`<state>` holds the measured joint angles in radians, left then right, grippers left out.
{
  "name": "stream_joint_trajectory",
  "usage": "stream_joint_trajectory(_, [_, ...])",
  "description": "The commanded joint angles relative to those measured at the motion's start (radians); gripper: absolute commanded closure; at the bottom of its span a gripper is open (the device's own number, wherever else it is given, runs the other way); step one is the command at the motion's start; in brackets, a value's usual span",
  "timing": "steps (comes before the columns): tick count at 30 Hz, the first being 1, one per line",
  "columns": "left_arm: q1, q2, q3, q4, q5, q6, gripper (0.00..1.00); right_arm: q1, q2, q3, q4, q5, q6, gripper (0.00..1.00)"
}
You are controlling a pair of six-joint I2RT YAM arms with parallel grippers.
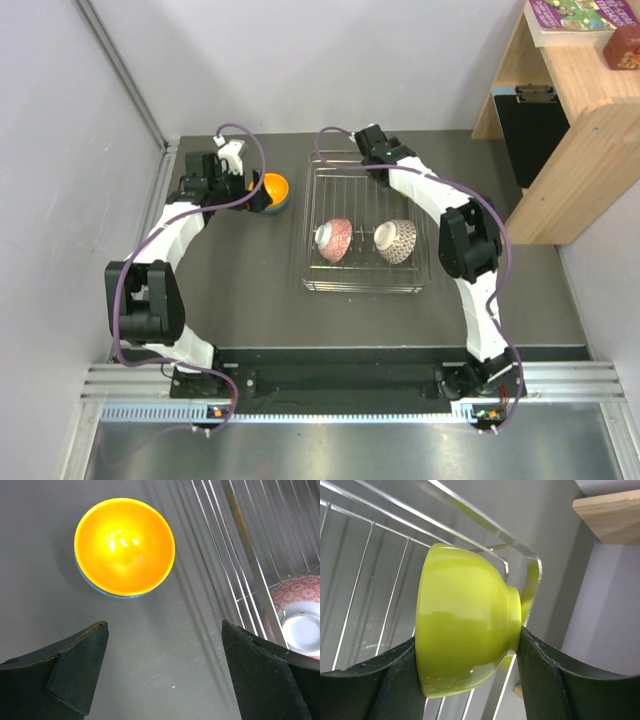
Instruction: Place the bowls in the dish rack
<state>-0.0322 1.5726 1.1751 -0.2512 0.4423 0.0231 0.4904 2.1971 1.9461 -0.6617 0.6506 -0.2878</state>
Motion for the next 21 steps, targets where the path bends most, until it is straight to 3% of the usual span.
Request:
stream_joint_trajectory(1, [0.006, -0.054, -0.003, 0.063, 0.030, -0.014, 0.01, 0.022, 0.021, 0.062, 0.050, 0.081, -0.040, 1.00])
stream_joint_trajectory(4, [0.006, -0.056, -0.003, 0.062, 0.036, -0.014, 0.01, 0.031, 0.041, 0.068, 0.048, 0.081, -0.050, 0.95])
stream_joint_trajectory(9, [0.008, -0.054, -0.003, 0.059, 0.044, -0.015, 0.01, 0.054, 0.065, 0.077, 0.045, 0.075, -0.051, 0.69])
stream_joint_trajectory(10, [0.008, -0.056, -0.003, 0.059, 0.044, -0.015, 0.01, 0.057, 0.070, 0.080, 0.039, 0.066, -0.050, 0.55])
stream_joint_trajectory(12, [0.008, -0.057, -0.003, 0.059, 0.045, -0.017, 0.01, 0.066, 0.076, 0.088, 0.022, 0.041, -0.053, 0.40])
stream_joint_trajectory(13, [0.008, -0.057, -0.002, 0.059, 0.045, -0.015, 0.01, 0.068, 0.082, 0.091, 0.016, 0.028, -0.060, 0.26])
stream_joint_trajectory(15, [0.008, -0.056, -0.003, 0.059, 0.045, -0.015, 0.01, 0.076, 0.088, 0.096, 0.007, 0.015, -0.062, 0.15])
stream_joint_trajectory(16, [0.008, -0.056, -0.003, 0.059, 0.045, -0.015, 0.01, 0.077, 0.090, 0.100, 0.004, 0.006, -0.059, 0.03])
stream_joint_trajectory(21, [0.008, -0.057, -0.003, 0.058, 0.049, -0.015, 0.01, 0.082, 0.087, 0.108, -0.012, -0.048, -0.059, 0.00])
